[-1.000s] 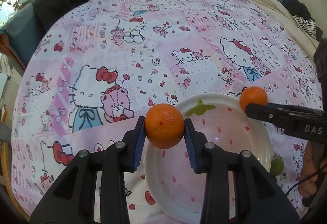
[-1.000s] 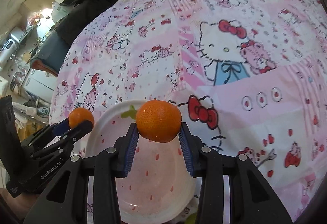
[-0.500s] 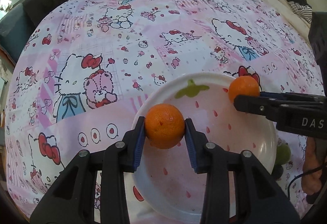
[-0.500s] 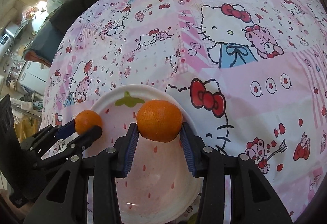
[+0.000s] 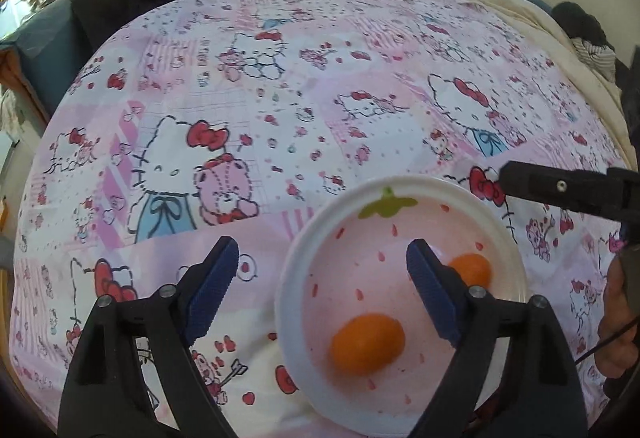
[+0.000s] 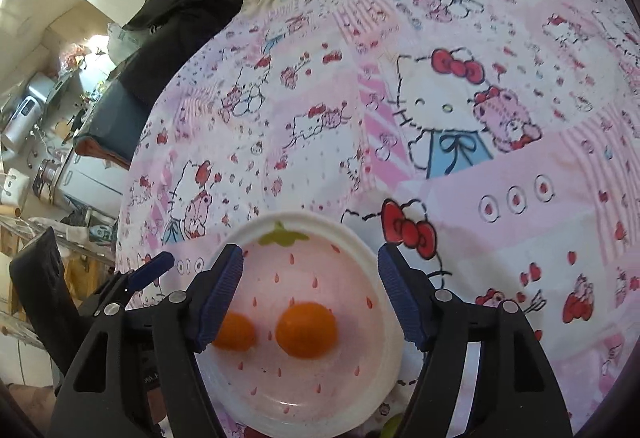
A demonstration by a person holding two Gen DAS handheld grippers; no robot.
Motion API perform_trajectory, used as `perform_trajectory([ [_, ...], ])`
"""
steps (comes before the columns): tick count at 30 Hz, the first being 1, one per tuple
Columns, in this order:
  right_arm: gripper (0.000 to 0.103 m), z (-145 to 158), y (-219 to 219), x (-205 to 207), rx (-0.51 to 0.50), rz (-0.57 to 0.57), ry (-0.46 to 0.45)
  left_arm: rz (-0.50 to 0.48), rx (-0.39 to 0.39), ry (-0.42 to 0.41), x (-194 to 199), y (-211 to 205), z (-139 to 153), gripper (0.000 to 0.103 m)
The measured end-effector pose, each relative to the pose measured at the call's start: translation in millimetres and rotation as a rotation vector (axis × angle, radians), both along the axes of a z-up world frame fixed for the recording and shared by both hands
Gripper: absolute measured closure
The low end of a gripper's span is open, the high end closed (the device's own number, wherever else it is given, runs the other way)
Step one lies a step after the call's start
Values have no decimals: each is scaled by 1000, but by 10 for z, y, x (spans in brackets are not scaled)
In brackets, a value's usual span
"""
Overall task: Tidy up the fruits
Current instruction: 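Lower both oranges into the plate and open both grippers, then withdraw both open grippers from the plate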
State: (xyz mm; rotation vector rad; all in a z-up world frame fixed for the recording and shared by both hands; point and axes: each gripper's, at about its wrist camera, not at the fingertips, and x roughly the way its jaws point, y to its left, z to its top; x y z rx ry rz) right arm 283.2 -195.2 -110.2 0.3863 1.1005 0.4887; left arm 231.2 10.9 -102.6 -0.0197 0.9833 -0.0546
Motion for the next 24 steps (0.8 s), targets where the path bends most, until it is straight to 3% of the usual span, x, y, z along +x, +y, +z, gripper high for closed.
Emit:
perform_trajectory([
  [9, 30, 113, -14, -49, -9, 1, -25, 33, -10, -38, -43, 74, 139, 19],
  [19, 30, 310, -83, -246, -28, -20, -64, 71, 11, -146, -246, 70, 486, 19],
  [20, 29, 353, -102, -286, -31, -25, -73, 77, 4, -154, -277, 83, 531, 19],
  [22, 18, 424, -132, -355, -27, -30, -88, 81, -4, -172, -358, 95, 628, 19],
  [24, 16, 514, -153, -435, -22, -30, -115, 89, 4, -184, -420, 105, 694, 19],
])
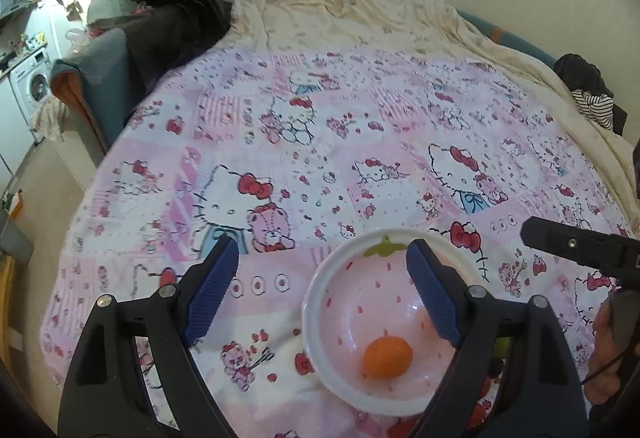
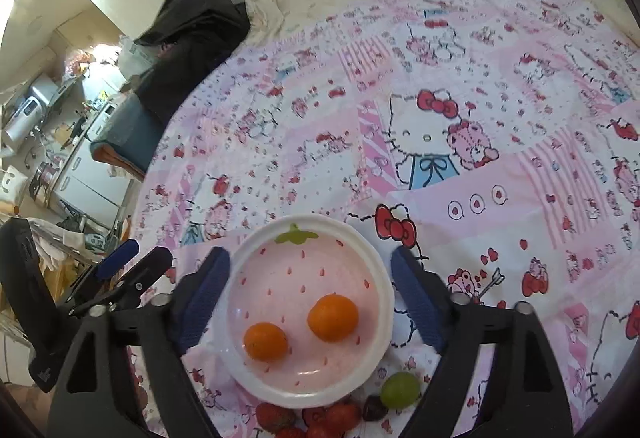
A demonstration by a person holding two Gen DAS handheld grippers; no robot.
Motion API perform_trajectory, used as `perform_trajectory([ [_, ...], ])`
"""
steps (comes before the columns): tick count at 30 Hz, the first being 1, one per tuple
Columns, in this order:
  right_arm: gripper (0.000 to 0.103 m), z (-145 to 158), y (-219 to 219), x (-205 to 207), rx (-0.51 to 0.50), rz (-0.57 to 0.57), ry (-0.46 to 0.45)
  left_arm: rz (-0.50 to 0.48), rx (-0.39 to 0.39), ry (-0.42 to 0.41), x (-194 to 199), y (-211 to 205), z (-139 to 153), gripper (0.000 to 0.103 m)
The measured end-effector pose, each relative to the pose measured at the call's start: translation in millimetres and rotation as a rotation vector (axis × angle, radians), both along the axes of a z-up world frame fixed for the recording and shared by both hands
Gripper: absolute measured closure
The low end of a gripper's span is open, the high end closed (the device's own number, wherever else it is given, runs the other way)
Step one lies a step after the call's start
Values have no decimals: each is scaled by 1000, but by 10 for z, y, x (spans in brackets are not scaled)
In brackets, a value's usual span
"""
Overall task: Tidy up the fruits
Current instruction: 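Withdraw both open grippers from the plate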
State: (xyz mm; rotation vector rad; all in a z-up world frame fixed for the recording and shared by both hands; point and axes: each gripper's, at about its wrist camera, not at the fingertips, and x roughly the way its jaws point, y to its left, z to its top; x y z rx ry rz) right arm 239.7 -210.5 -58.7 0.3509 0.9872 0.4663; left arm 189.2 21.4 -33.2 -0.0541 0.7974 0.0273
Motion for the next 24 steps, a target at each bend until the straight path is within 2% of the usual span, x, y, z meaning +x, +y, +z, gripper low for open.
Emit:
perform_trajectory([
  [4, 14, 128, -24, -193, -16, 7, -32, 2, -8, -10, -149, 14, 109, 19],
  [8, 13, 222, -57, -377, -27, 12, -58, 2, 31, -35, -321, 6, 190, 19],
  [13, 13, 303, -147, -585, -3, -8, -65, 32, 34, -28, -498, 52, 247, 19],
  [19, 13, 322, -251, -792, 7, -35, -46, 50, 22, -19, -727, 62, 314, 19],
  [24, 13, 247, -366, -917, 22, -72, 11, 66, -26, 36, -900, 71, 237, 19],
])
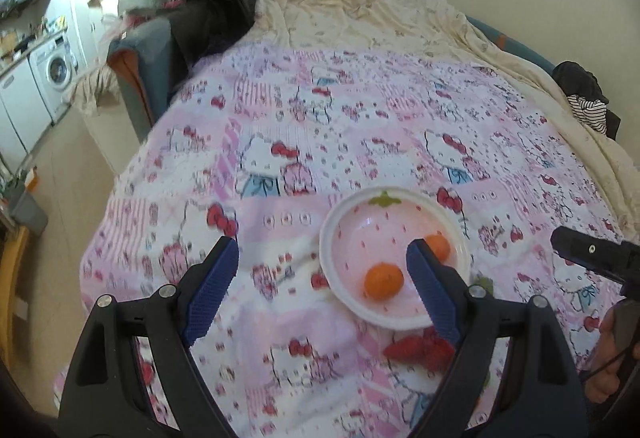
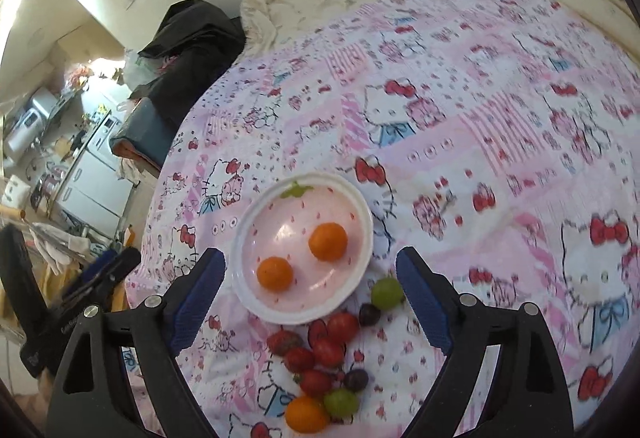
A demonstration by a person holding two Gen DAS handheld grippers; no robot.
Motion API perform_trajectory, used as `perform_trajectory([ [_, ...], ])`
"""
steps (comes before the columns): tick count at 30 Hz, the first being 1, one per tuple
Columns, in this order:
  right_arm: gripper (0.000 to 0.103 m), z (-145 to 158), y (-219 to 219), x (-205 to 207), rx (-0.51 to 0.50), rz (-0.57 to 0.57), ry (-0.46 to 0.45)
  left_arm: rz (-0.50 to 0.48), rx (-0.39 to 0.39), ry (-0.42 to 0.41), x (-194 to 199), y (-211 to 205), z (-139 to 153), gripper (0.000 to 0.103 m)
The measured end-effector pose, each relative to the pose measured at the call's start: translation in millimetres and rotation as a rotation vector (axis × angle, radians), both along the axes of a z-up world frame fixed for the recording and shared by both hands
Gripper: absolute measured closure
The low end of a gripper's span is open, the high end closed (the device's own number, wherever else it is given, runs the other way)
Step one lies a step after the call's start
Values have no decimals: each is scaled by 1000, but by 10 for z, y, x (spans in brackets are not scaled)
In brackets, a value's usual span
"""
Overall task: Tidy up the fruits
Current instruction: 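Withdraw both open grippers from the plate, then reach to the fruit cluster and grasp a red strawberry with the left gripper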
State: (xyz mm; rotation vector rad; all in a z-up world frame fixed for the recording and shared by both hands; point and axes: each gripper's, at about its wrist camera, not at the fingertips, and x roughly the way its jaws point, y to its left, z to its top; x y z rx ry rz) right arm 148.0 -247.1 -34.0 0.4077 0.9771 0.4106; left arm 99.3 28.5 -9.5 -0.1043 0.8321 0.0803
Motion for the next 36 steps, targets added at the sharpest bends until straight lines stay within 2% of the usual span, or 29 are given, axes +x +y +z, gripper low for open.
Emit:
perform_trajectory([
  [3, 13, -70, -66, -82, -1, -31, 36, 19, -13, 43, -56, 23, -102, 19],
  [5, 13, -129, -98, -128, 8, -48, 64, 30, -50, 84, -76, 48, -200, 19],
  [8, 13, -268, -131, -131, 52, -69, 134, 23, -81, 176, -59, 22, -408, 19],
  [11, 13, -332, -124, -113, 56, -79, 163, -2, -100, 253, -33, -69, -629, 20],
  [12, 13, -340, -124, -109, 51, -82, 165, -28, -98, 282, -10, -133, -717, 23],
  [14, 13, -344, -138, -111, 50, -88, 166, -69, -32, 336, 26, -267, -859, 29],
  [15, 13, -343, -150, -117, 50, -90, 165, -96, 2, 359, 41, -337, -924, 34],
  [19, 13, -355, -210, -123, 40, -98, 169, -326, 118, 487, 35, -751, -1233, 34],
  [21, 13, -383, -256, -120, 44, -105, 180, -449, 205, 497, 7, -973, -1322, 34],
  [25, 13, -425, -323, -109, 48, -112, 197, -597, 326, 469, 39, -1189, -1361, 34],
  [28, 13, -421, -374, -98, 60, -126, 198, -708, 315, 512, 123, -1239, -1412, 43],
  [30, 13, -420, -389, -89, 73, -130, 201, -784, 307, 540, 168, -1275, -1446, 44],
  [36, 13, -412, -360, -70, 79, -120, 205, -849, 250, 570, 314, -1296, -1484, 48],
])
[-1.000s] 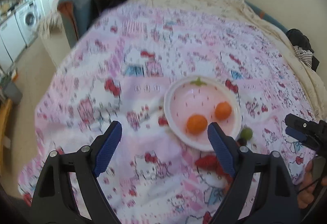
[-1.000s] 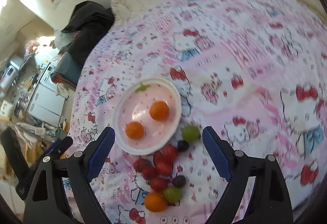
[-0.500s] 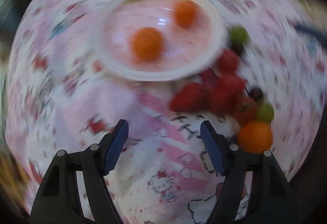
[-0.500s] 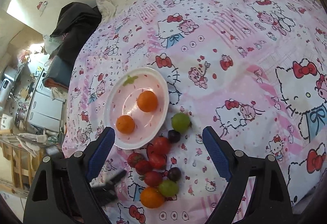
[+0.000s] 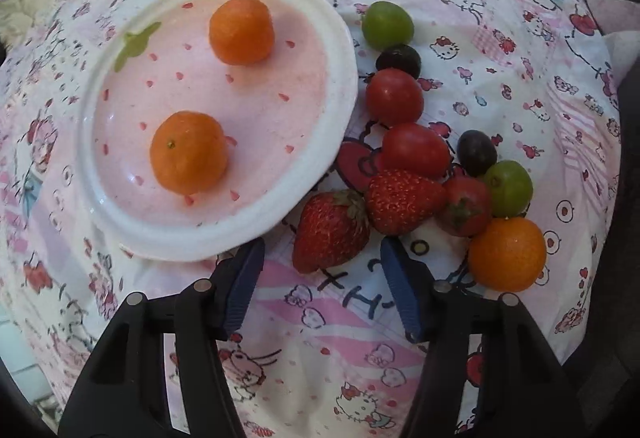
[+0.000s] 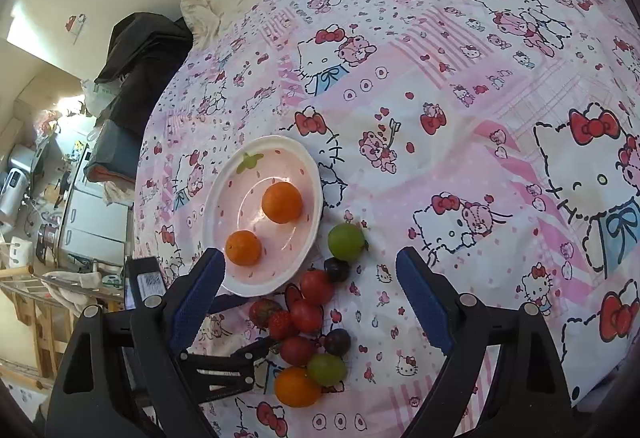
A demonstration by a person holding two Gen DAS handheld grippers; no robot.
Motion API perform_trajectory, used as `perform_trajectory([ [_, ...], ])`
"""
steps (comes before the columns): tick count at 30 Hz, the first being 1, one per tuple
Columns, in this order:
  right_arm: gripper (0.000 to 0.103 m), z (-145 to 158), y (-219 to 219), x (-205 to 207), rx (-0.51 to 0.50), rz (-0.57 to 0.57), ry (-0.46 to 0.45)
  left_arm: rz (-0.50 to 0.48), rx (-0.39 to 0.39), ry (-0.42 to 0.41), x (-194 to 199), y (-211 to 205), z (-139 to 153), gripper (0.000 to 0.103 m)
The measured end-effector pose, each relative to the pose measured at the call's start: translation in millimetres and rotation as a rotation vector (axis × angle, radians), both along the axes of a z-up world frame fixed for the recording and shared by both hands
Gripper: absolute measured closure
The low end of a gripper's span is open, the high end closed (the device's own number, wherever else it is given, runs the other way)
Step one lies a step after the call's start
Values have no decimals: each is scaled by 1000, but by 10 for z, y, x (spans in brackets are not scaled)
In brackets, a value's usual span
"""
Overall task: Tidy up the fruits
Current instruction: 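Reach to the fruit cluster and grasp a red strawberry with the left gripper, then grasp a green plum with the right gripper while the left gripper lifts the strawberry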
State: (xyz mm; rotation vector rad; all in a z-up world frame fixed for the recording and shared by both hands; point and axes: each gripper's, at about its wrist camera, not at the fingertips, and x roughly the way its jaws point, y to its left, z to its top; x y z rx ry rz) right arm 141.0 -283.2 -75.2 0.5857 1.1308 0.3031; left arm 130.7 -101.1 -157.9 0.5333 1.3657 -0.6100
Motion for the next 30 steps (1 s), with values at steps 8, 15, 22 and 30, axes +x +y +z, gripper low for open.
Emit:
perform_trajectory([
  [8, 13, -28, -6, 27, 4, -3, 14, -15, -22, 20, 21, -72, 44, 74],
  [15, 13, -11, 15, -5, 2, 19, 11, 122, -38, -9, -233, 142, 360, 75],
  [22, 21, -215, 162, -103, -28, 160, 127, 429, -123, -44, -430, 532, 797, 74],
  [30, 52, -684, 291, -405, 24, 204, 318, 663, -187, -99, -515, 1007, 872, 74],
])
